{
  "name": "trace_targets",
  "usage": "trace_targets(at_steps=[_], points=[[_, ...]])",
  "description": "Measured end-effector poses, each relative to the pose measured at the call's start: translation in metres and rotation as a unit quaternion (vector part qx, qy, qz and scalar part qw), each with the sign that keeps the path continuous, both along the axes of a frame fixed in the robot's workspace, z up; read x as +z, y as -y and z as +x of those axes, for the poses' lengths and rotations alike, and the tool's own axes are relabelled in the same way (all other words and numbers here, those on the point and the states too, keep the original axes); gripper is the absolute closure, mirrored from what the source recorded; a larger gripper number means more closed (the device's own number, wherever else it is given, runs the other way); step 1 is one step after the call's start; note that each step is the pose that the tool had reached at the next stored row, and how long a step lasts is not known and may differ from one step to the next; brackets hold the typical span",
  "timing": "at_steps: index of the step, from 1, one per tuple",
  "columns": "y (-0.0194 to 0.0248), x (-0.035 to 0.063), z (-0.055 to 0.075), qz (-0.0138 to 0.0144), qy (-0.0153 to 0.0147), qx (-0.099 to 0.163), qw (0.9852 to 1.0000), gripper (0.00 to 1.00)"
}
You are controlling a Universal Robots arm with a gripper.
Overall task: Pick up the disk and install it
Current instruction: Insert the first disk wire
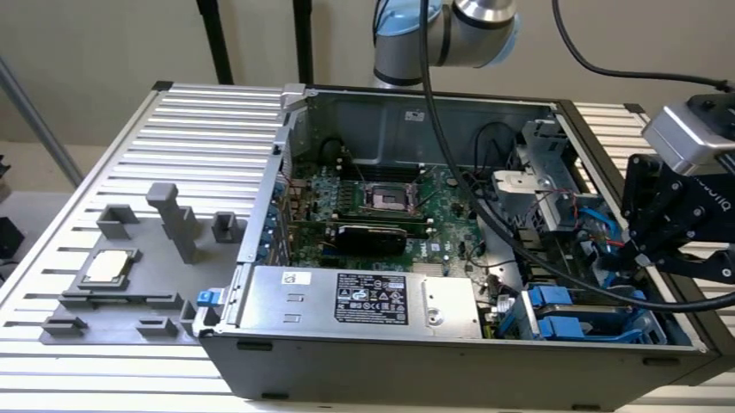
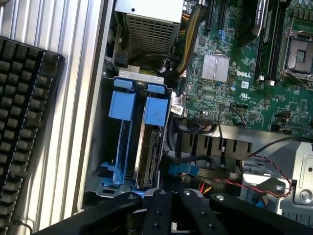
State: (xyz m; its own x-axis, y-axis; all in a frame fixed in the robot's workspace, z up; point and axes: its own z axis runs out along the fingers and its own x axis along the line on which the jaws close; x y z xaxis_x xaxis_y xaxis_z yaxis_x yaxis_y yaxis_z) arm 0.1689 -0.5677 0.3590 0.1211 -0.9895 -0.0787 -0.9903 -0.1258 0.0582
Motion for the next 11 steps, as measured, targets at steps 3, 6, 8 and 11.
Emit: trace_targets(at_steps=[3, 6, 8, 11], points=[[-0.0019, -0.0055, -0.0023, -0.0001, 0.0000, 0.002, 1.0000, 0.89], [-0.0036, -0.0092, -0.0041, 0.0000, 0.0000, 0.002, 1.0000, 0.82], [-0.0042, -0.0096, -0.0049, 0.0002, 0.0000, 0.002, 1.0000, 0.70], [-0.0044, -0.0095, -0.0064, 0.0003, 0.0000, 0.002, 1.0000, 0.64]])
